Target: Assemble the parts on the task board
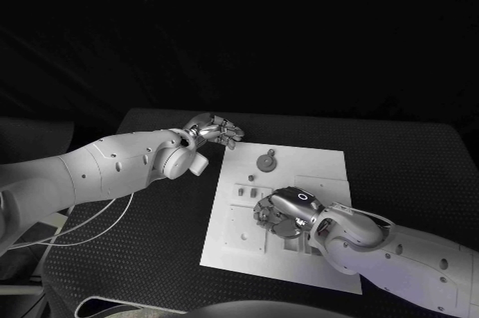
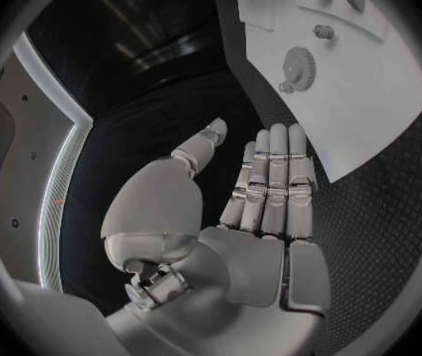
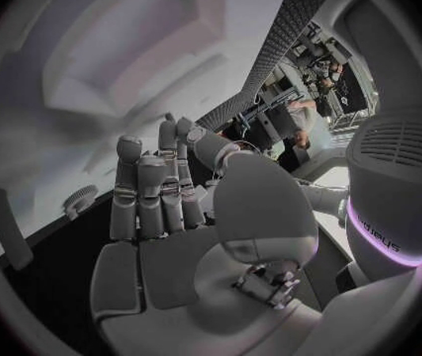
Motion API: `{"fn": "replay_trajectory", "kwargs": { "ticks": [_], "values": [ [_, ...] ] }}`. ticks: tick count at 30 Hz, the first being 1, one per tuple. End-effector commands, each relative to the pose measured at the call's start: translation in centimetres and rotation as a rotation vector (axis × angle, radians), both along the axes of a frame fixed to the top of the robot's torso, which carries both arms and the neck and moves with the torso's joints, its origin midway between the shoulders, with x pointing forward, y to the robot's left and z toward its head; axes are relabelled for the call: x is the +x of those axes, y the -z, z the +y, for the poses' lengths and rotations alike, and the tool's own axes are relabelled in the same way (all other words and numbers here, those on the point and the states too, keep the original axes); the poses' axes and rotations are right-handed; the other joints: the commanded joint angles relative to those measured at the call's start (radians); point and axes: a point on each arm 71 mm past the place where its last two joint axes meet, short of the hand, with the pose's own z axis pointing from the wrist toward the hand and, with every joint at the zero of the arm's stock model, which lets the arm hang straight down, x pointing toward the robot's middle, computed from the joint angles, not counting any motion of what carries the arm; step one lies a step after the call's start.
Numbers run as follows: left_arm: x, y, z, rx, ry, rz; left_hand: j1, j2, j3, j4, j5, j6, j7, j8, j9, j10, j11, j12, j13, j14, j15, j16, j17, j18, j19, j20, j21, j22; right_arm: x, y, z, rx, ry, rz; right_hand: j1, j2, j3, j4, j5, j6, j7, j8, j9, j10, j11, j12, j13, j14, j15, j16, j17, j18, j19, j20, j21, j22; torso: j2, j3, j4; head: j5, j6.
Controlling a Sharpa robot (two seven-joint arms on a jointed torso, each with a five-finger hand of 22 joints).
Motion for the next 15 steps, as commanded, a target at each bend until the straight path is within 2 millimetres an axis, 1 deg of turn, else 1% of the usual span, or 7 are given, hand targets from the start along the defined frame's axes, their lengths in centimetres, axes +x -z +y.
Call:
{"fn": "replay_trajectory", "kwargs": {
  "ticks": [1,10,15],
  "values": [
    [0.00,-0.12,-0.25,-0.013,0.015,0.000,-0.001,0.004,-0.006,0.002,0.000,-0.007,-0.001,0.003,-0.001,-0.004,-0.001,0.004,-0.002,0.007,-0.003,-0.005,0.002,0.014,0.009,-0.001,-0.005,-0.002,-0.12,0.25,0.08,-0.024,-0.020,0.007,0.000,-0.002,-0.003,0.002,0.001,0.008,0.002,0.002,0.009,0.006,0.003,-0.003,-0.001,0.001,-0.007,-0.007,0.002,0.020,0.003,-0.002,-0.005,0.001,0.000,-0.0005,-0.0005,0.001,-0.001],
    [0.00,-0.12,-0.22,-0.013,0.014,0.000,-0.001,0.004,-0.006,0.002,0.000,-0.007,-0.001,0.003,-0.001,-0.004,-0.001,0.004,-0.002,0.007,-0.003,-0.005,0.002,0.014,0.009,-0.001,-0.006,-0.002,-0.17,0.47,0.17,-0.035,-0.024,0.015,0.000,-0.002,-0.004,0.002,0.001,0.008,0.002,0.002,0.009,0.007,0.003,-0.004,-0.001,0.000,-0.007,-0.007,0.002,0.020,0.002,-0.002,-0.006,0.001,0.000,-0.0002,0.0002,0.003,-0.005],
    [-0.01,-0.13,-0.25,-0.013,0.015,0.000,-0.001,0.004,-0.006,0.002,0.000,-0.007,-0.001,0.004,-0.001,-0.004,-0.001,0.004,-0.002,0.007,-0.003,-0.006,0.003,0.014,0.009,-0.001,-0.006,-0.002,-0.09,0.57,0.15,-0.043,-0.021,0.016,-0.001,-0.002,-0.004,0.002,0.001,0.008,0.002,0.002,0.010,0.007,0.004,-0.005,-0.001,0.000,-0.007,-0.007,0.002,0.020,0.002,-0.002,-0.006,0.002,0.000,-0.0011,0.0001,0.005,-0.007]
  ]
}}
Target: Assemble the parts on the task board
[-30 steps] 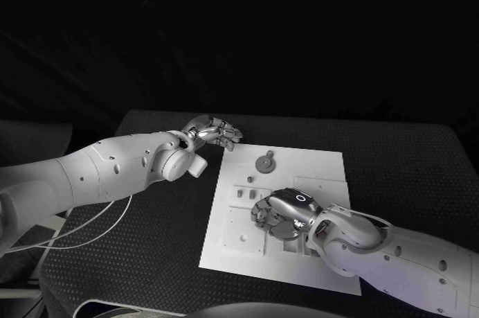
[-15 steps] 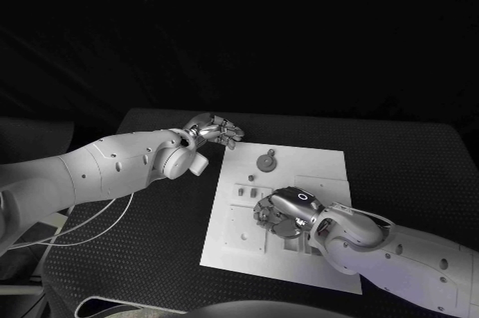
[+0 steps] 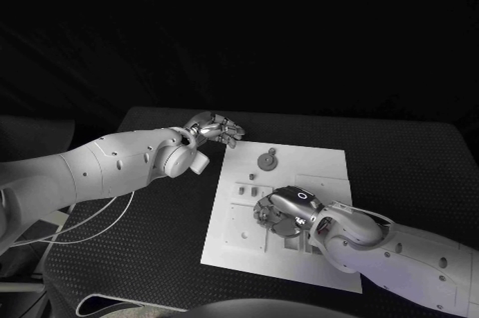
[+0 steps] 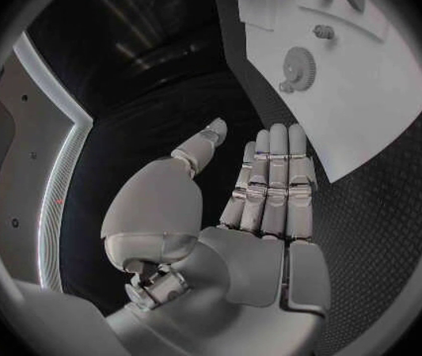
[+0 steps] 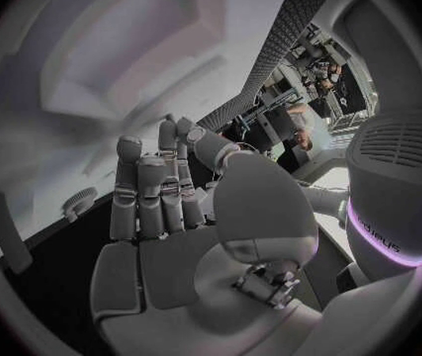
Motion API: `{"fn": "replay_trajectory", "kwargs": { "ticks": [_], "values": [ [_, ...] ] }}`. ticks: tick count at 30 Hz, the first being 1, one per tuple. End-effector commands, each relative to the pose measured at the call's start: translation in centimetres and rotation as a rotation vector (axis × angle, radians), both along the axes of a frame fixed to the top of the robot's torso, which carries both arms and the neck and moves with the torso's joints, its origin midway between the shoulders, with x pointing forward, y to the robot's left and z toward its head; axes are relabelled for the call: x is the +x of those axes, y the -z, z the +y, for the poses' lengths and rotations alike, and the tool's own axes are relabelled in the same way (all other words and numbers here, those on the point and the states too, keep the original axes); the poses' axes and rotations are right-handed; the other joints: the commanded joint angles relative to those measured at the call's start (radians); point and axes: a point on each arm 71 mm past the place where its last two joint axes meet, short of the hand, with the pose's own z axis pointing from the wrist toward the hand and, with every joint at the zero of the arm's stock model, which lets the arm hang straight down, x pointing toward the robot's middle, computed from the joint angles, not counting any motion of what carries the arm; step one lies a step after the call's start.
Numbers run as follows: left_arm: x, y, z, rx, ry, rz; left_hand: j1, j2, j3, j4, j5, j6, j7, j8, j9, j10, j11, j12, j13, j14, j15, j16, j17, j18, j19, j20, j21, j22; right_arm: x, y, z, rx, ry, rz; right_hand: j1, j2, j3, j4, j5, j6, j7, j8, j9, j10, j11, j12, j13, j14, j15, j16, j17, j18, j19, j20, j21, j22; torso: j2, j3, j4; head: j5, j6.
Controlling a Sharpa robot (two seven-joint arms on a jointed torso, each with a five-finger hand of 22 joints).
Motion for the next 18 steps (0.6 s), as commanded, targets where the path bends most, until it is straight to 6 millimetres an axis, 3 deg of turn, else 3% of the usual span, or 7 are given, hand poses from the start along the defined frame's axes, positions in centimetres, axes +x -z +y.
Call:
{"fn": "replay_trajectory", "kwargs": {
  "ticks": [1,18],
  "values": [
    [-0.01,-0.13,-0.27,-0.013,0.015,-0.001,-0.001,0.004,-0.006,0.002,0.000,-0.007,-0.001,0.004,-0.001,-0.004,-0.001,0.004,-0.001,0.007,-0.003,-0.006,0.001,0.014,0.009,-0.001,-0.006,-0.001,-0.12,0.48,-0.03,-0.036,-0.014,0.012,-0.001,-0.002,-0.004,0.002,0.001,0.008,0.002,0.003,0.002,0.007,0.004,-0.004,-0.001,0.001,-0.008,-0.004,0.002,0.020,0.002,-0.002,-0.006,0.002,0.000,-0.0008,0.0003,0.002,-0.002],
    [0.01,-0.16,-0.25,-0.013,0.014,0.000,0.000,0.004,-0.006,0.002,0.000,-0.008,-0.001,0.004,-0.002,-0.005,-0.001,0.005,-0.001,0.007,-0.003,-0.008,0.003,0.014,0.009,-0.001,-0.007,-0.001,-0.18,0.88,0.33,-0.097,-0.009,0.023,-0.004,0.000,-0.006,0.002,0.001,0.005,0.003,0.000,0.003,0.006,0.005,-0.010,-0.001,-0.003,-0.007,-0.006,0.004,0.020,-0.002,0.000,-0.009,0.003,0.000,-0.0009,0.0006,0.002,-0.005]
  ]
}}
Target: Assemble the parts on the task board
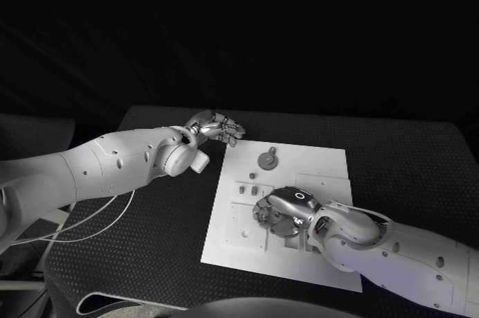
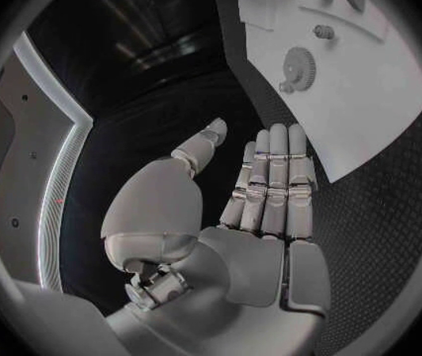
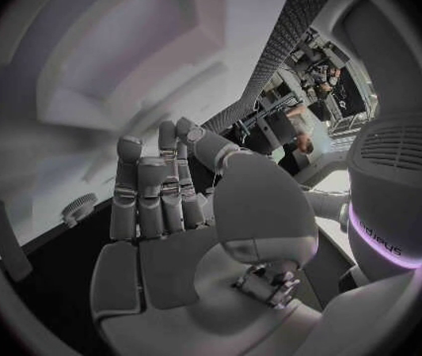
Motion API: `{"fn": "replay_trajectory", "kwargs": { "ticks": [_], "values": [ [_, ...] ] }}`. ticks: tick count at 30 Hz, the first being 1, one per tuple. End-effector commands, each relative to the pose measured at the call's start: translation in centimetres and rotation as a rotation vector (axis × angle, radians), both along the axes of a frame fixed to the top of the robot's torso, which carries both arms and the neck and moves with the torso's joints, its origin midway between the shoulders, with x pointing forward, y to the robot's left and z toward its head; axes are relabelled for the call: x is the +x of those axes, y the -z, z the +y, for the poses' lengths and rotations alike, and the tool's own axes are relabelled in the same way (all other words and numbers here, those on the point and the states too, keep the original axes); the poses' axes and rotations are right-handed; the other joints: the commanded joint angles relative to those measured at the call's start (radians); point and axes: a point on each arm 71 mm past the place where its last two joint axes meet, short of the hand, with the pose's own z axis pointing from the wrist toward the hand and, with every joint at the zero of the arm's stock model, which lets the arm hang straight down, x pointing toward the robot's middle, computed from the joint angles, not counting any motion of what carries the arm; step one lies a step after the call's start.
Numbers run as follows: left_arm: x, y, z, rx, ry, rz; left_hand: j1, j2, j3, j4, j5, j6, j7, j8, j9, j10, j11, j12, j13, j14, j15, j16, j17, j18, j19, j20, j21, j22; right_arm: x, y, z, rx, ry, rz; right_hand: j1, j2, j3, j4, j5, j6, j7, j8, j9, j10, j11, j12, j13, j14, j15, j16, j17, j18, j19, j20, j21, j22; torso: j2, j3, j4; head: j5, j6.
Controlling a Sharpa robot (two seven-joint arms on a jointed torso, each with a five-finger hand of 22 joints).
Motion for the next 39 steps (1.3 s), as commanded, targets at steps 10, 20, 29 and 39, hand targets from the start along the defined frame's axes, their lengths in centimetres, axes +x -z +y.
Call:
{"fn": "replay_trajectory", "kwargs": {
  "ticks": [10,20,29,39],
  "values": [
    [0.0,-0.1,-0.2,-0.012,0.014,0.001,0.001,0.004,-0.006,0.002,0.000,-0.008,-0.001,0.004,-0.001,-0.005,0.000,0.005,-0.001,0.008,-0.003,-0.005,0.002,0.014,0.009,-0.001,-0.007,-0.001,0.1,0.8,-0.4,-0.063,0.016,0.039,-0.045,-0.014,-0.020,0.008,0.000,-0.029,0.018,-0.020,-0.005,-0.030,0.020,-0.040,-0.014,-0.015,0.011,-0.012,0.008,0.020,-0.010,0.009,-0.012,0.005,0.000,0.0003,-0.0011,0.000,-0.003],
    [0.0,-0.1,-0.2,-0.011,0.012,0.001,0.001,0.003,-0.007,0.001,0.000,-0.009,0.000,0.004,-0.002,-0.006,0.000,0.004,-0.002,0.007,-0.002,-0.006,0.003,0.014,0.009,-0.001,-0.008,-0.001,0.2,0.6,-0.6,-0.016,0.031,0.038,-0.083,-0.065,-0.021,0.012,0.000,-0.123,0.052,-0.079,-0.040,-0.057,0.038,-0.078,-0.032,-0.021,0.027,-0.014,0.016,0.020,-0.008,0.012,-0.020,0.007,0.000,0.0017,-0.0015,-0.003,-0.002],
    [0.0,-0.2,0.0,-0.011,0.008,-0.002,0.002,0.003,-0.007,0.001,0.000,-0.010,0.000,0.004,-0.002,-0.006,0.000,0.004,-0.002,0.008,-0.003,-0.008,0.005,0.014,0.009,-0.001,-0.009,-0.001,0.0,-0.1,-1.0,0.023,0.045,0.013,-0.079,-0.087,-0.016,0.011,0.000,-0.151,0.041,-0.091,-0.052,-0.108,0.063,-0.116,-0.057,-0.022,0.052,-0.011,0.022,0.020,-0.006,0.011,-0.023,0.010,-0.001,0.0014,-0.0009,-0.008,0.002],
    [0.0,-0.2,0.2,-0.009,0.003,-0.003,0.003,0.003,-0.007,0.001,0.000,-0.009,0.000,0.005,-0.002,-0.005,0.000,0.005,-0.002,0.008,-0.003,-0.008,0.006,0.014,0.010,-0.001,-0.009,-0.001,0.1,-2.0,-1.9,0.086,0.070,-0.034,-0.076,-0.087,-0.014,0.012,0.000,-0.133,0.051,-0.079,-0.052,-0.091,0.057,-0.109,-0.060,-0.016,0.047,-0.004,0.028,0.020,0.003,0.009,-0.019,0.015,0.000,0.0018,-0.0018,-0.012,0.007]
  ]
}}
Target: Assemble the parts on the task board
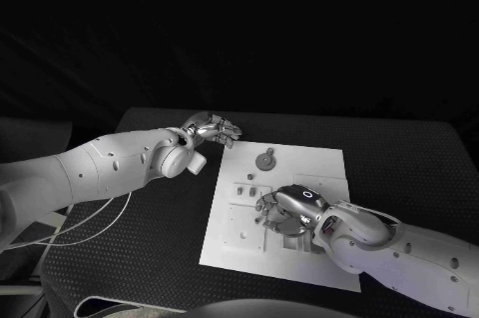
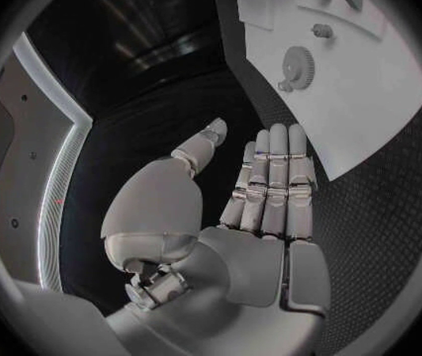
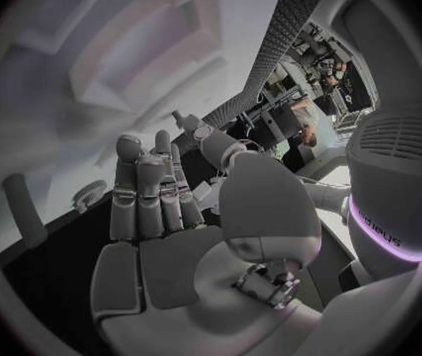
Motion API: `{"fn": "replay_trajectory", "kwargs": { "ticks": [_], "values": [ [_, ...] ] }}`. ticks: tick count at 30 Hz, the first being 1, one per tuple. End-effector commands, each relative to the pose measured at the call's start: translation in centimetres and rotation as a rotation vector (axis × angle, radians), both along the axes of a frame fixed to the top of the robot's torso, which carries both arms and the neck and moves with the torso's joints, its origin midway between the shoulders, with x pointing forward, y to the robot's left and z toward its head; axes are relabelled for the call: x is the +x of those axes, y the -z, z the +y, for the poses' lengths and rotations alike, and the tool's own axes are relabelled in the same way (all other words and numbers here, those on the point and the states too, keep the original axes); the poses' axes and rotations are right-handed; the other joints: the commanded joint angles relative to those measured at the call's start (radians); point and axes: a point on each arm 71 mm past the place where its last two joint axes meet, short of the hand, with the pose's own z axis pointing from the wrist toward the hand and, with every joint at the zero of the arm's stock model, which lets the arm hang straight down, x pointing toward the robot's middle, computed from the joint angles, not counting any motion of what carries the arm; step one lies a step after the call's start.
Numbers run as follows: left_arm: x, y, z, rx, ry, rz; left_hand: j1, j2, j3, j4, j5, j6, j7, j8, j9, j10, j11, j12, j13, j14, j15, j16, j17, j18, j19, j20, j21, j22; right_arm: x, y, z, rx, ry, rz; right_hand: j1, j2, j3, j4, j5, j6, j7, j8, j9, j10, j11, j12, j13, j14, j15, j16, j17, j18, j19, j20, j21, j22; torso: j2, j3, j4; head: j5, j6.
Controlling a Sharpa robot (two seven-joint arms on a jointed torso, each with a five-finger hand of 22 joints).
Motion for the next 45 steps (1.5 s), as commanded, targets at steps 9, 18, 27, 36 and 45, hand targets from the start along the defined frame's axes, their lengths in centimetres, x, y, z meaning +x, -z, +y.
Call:
{"fn": "replay_trajectory", "kwargs": {
  "ticks": [9,18,27,36,45],
  "values": [
    [0.0,-0.2,0.0,-0.013,0.006,-0.012,0.004,0.004,-0.007,0.001,0.000,-0.008,-0.001,0.006,-0.001,-0.004,-0.001,0.005,-0.001,0.005,0.001,-0.006,0.003,0.016,0.006,0.003,-0.006,-0.002,2.3,-5.1,-2.7,0.077,0.071,-0.075,0.005,-0.016,0.005,0.002,0.000,-0.001,0.012,0.003,-0.007,0.028,-0.009,0.010,-0.002,0.020,-0.007,0.010,0.004,0.020,0.015,-0.006,0.003,0.006,-0.003,-0.0002,-0.0052,-0.012,0.019],
    [0.1,-0.2,0.1,-0.012,0.002,-0.014,0.005,0.003,-0.007,0.001,0.000,-0.006,-0.001,0.008,-0.001,-0.003,-0.001,0.006,0.000,0.006,0.001,-0.007,0.005,0.016,0.006,0.003,-0.006,-0.002,3.9,-8.7,-5.8,-0.091,0.103,-0.084,-0.025,-0.049,-0.004,0.017,0.000,-0.009,-0.006,0.003,-0.014,0.019,-0.004,-0.001,-0.011,0.029,-0.002,0.011,0.006,0.020,0.021,-0.007,0.005,0.010,-0.003,-0.0016,-0.0063,-0.009,0.023],
    [0.1,-0.2,0.1,-0.012,0.004,-0.013,0.005,0.003,-0.007,0.001,0.000,-0.006,-0.002,0.008,-0.002,-0.003,-0.001,0.006,0.000,0.006,0.001,-0.008,0.006,0.016,0.007,0.003,-0.007,-0.002,4.8,-7.6,-7.2,-0.243,0.129,-0.086,-0.083,-0.114,-0.003,0.059,0.000,-0.022,-0.035,0.003,-0.019,-0.053,0.023,-0.010,-0.036,-0.012,0.025,0.005,0.010,0.020,-0.009,0.005,-0.010,0.015,-0.002,-0.0008,-0.0037,-0.014,0.027],
    [0.1,-0.1,0.0,-0.010,0.005,-0.008,0.007,0.005,-0.006,0.000,0.000,-0.006,-0.002,0.009,-0.002,-0.003,-0.002,0.006,-0.001,0.006,0.001,-0.009,0.007,0.016,0.007,0.002,-0.007,-0.002,4.9,-6.2,-8.1,-0.338,0.136,-0.070,-0.086,-0.124,0.013,0.086,0.000,-0.024,-0.048,0.011,-0.019,-0.075,0.030,-0.002,-0.046,-0.028,0.032,0.015,0.017,0.020,-0.022,0.009,-0.011,0.023,-0.001,0.0001,-0.0019,-0.014,0.020],
    [0.1,-0.1,0.0,-0.012,0.007,-0.009,0.007,0.005,-0.006,0.001,0.000,-0.006,-0.002,0.009,-0.002,-0.003,-0.001,0.006,-0.001,0.006,0.001,-0.011,0.009,0.015,0.007,0.003,-0.008,-0.002,4.7,-5.6,-8.2,-0.366,0.131,-0.071,-0.073,-0.109,0.017,0.087,0.000,-0.017,-0.048,0.019,-0.017,-0.064,0.027,0.005,-0.045,-0.022,0.029,0.024,0.019,0.020,-0.014,0.006,-0.004,0.025,-0.002,-0.0013,-0.0030,-0.008,0.014]
  ]
}}
